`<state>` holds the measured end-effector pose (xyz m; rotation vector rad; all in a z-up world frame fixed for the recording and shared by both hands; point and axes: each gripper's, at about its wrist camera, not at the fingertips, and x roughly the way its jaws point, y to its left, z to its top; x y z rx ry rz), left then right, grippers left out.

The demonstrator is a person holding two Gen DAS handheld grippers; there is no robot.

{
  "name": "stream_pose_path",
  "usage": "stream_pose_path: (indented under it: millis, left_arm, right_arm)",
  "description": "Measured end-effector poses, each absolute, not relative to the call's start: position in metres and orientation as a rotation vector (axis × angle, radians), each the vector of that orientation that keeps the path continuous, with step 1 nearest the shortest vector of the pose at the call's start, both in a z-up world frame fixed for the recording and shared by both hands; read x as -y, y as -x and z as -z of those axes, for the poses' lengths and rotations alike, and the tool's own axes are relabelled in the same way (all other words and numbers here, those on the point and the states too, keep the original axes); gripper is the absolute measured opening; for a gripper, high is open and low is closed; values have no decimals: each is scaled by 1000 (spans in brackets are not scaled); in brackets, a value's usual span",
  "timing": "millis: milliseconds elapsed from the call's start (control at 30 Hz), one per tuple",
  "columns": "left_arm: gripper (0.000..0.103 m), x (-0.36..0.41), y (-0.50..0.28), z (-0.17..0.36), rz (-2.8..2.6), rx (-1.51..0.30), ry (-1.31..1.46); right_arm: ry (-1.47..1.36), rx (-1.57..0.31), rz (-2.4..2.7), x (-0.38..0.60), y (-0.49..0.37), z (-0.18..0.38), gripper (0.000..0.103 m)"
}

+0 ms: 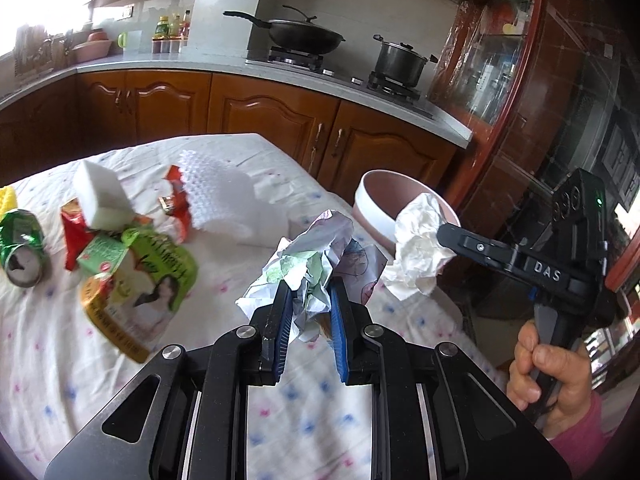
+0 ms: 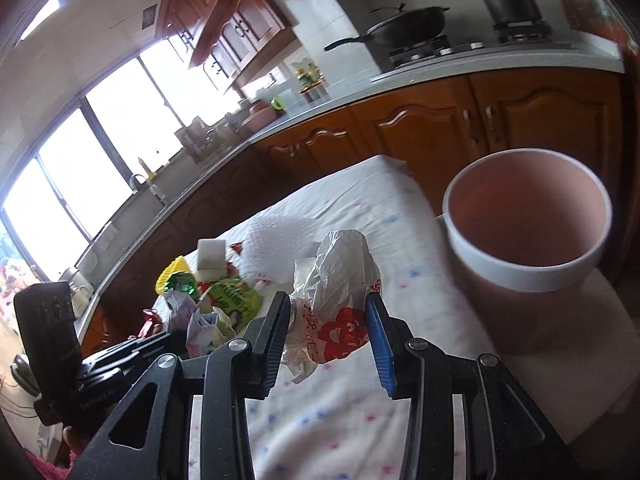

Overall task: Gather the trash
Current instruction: 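Carry the paper and plastic bag over the pink bin with both tools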

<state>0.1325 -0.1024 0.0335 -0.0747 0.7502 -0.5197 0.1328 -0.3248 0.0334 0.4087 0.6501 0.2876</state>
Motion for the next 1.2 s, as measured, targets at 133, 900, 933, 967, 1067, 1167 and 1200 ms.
stream_pose_path:
  millis: [133,900,933,967,1067,1167,1200]
  left_arm:
    - [17,118,-141,-37,536,-756,72]
    - [17,263,-234,-53,666,-822,4]
    - [17,269,-237,-52,670,-831,-1]
    - [17,278,-243,-50,679,-847,-11]
    - [17,300,-255,-44,686,-892,-50]
    - [18,316,-266,-39,691,-925,-69]
    - [18,321,-270,-35,684,-935,-81]
  right_arm:
    - [-404,-626,-247,340,-128,-38,39]
    - [-355,-552,-3,433,-153,-51,40]
    - [-354,-554,5,438,-155,-50,40]
    - [-352,-559,13,442,-157,-49,40]
    - [-343,-587,34,451,-168,-46,41]
    - [-322,-631,50,457,-180,-42,41]
    - [-316,-651,57,458,-185,-40,42]
